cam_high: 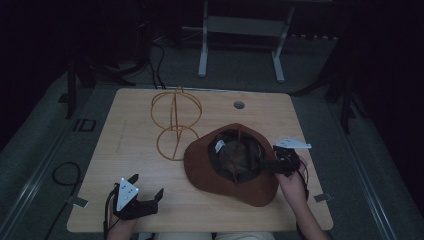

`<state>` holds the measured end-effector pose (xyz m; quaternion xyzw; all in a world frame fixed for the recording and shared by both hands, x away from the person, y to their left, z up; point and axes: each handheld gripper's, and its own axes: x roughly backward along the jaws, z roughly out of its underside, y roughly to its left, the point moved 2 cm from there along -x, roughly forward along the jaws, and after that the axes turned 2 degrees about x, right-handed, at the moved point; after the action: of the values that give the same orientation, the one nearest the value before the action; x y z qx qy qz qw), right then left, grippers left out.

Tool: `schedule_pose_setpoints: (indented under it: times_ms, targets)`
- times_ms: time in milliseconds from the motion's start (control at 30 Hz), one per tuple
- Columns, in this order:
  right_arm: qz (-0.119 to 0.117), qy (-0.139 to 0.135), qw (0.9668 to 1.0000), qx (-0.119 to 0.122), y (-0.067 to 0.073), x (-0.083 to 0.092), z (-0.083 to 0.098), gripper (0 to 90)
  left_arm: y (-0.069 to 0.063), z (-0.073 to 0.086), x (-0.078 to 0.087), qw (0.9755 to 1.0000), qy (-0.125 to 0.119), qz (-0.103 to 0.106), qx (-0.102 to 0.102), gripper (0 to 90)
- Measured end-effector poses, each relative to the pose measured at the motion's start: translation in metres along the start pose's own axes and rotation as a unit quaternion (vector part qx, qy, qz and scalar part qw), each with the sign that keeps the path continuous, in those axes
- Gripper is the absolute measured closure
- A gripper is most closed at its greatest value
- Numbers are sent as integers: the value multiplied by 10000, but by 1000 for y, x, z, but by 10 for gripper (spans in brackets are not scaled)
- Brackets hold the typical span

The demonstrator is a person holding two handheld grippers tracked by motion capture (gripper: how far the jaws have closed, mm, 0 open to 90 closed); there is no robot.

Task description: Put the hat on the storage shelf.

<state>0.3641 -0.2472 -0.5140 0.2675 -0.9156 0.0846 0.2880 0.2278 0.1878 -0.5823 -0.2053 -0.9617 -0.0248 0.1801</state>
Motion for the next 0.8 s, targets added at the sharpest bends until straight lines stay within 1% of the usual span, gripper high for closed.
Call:
schedule_pose_setpoints:
  times_ms: [100,167,200,233,267,300,333,367,400,433,467,500,600,633,700,733,800]
  targets:
    - [-27,59,10000,-32,-1,-17,-10,128,0,1,-1,10000,34,2,-24,27]
    - [28,109,9999,-15,-1,-28,-16,128,-1,1,-1,10000,54,6,-37,27]
    - [114,163,9998,17,-1,-33,-19,129,-1,1,-1,10000,60,3,-52,27]
    - [114,163,9998,17,-1,-33,-19,129,-1,1,-1,10000,60,3,-52,27]
    - [195,233,9995,55,0,-39,-21,133,-1,1,-2,9999,76,21,-72,27]
    - [272,363,9989,135,-1,-49,-24,188,-1,1,-2,9999,82,43,-75,27]
    - [358,429,9981,257,-1,-53,-25,238,-1,1,-2,9999,101,77,-72,27]
    - [480,484,9970,355,-2,-57,-25,259,-2,1,-2,9999,93,70,-97,27]
    - [488,525,9969,338,-3,-61,-26,276,-2,2,-2,9998,97,72,-129,27]
    - [430,538,9973,265,-4,-64,-27,295,-3,2,-2,9998,105,92,-136,27]
    - [428,586,9971,240,-5,-67,-27,327,-3,1,-2,9998,101,95,-135,27]
    - [430,682,9964,246,-5,-70,-27,335,-4,1,-2,9998,101,105,-131,27]
    - [466,898,9946,220,-5,-80,-22,332,-4,1,-3,9998,114,107,-143,27]
    - [553,985,9933,242,-6,-83,-19,332,-4,1,-3,9998,119,119,-143,27]
    - [700,1093,9914,172,-7,-89,-14,333,-5,1,-2,9998,114,106,-136,27]
    - [780,1130,9903,215,-6,-91,-11,338,-5,1,-2,9998,113,107,-138,27]
    - [898,1133,9892,262,-5,-93,-9,372,-5,1,-2,9998,101,109,-152,27]
